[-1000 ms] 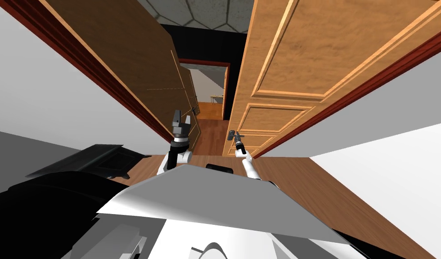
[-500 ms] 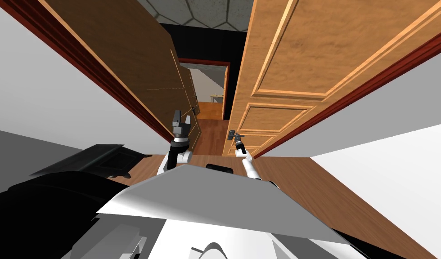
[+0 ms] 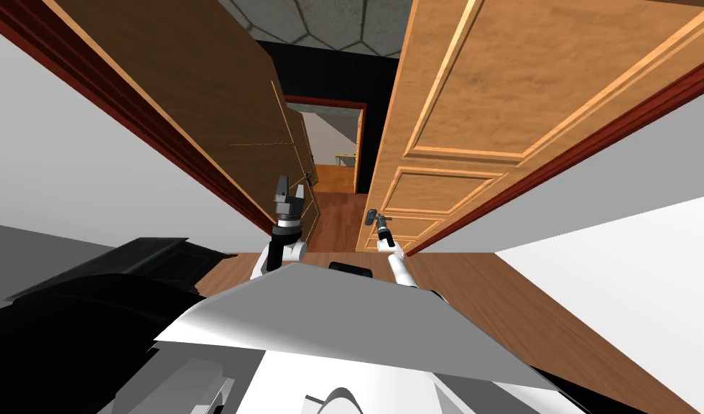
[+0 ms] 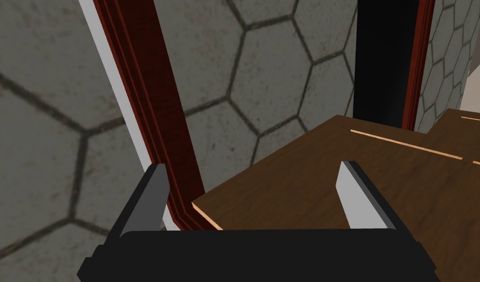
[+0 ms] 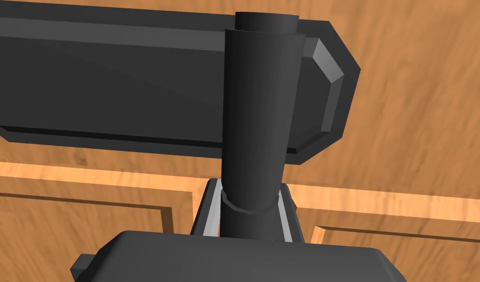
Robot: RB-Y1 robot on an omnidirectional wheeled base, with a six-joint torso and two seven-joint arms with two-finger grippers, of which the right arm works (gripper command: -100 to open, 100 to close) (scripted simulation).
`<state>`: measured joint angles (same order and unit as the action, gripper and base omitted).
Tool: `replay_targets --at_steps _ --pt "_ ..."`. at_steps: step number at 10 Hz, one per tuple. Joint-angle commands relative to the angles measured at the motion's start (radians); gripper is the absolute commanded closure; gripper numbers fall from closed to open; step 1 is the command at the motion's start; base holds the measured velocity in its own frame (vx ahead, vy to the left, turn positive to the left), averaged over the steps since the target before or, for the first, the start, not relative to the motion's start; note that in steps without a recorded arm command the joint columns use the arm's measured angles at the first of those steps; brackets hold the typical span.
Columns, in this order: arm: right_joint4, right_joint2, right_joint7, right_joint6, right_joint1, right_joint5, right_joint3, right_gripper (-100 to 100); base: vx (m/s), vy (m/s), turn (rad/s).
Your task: Push the door open
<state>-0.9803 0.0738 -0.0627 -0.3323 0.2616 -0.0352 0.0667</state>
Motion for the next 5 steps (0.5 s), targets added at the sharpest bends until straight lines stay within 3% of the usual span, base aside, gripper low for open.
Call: replay_targets --at_steps 1,5 --pt "-0.003 0.009 0.007 -0.012 0.010 -0.003 -0.024 100 0.184 0.074 -0.044" --pt "0.007 0.020 0.021 -0.014 0.012 -0.011 -0.072 100 0.186 0.103 -0.057"
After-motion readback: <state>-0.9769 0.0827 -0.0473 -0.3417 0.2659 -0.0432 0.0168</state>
